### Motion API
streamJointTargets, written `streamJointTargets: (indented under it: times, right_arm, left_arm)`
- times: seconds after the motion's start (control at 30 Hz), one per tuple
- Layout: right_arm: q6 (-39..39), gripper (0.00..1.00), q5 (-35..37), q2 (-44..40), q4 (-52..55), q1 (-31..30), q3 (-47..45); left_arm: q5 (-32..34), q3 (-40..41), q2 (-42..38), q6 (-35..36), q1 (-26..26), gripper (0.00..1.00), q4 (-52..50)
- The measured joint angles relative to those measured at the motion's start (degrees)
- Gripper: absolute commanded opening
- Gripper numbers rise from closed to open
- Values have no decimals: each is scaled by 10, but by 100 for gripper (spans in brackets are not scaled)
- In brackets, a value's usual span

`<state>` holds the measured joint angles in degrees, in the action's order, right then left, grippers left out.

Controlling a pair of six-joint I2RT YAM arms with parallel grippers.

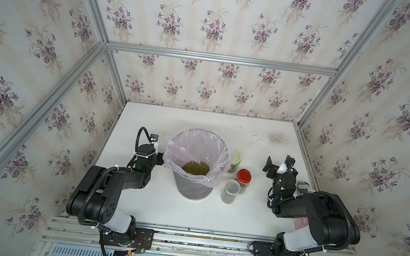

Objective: Empty moldy mung beans from jars
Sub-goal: Pick up the jar from the center of the board.

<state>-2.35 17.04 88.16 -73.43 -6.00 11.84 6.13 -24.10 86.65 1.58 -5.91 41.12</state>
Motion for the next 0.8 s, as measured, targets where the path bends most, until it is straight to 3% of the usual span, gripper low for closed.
streamJointTargets:
  times: [0.23, 0.57, 0.8]
  right_arm:
    - [0, 100, 3, -1, 0, 0, -2]
    - [-2, 100, 16, -12, 13, 0, 4]
    - [-2, 100, 16, -14, 15, 0, 7]
  left_arm:
    - [14, -1, -12, -3, 0, 99, -3]
    - [85, -10, -159, -28, 0, 99, -80]
    - [143, -40, -209, -70, -1, 99, -169]
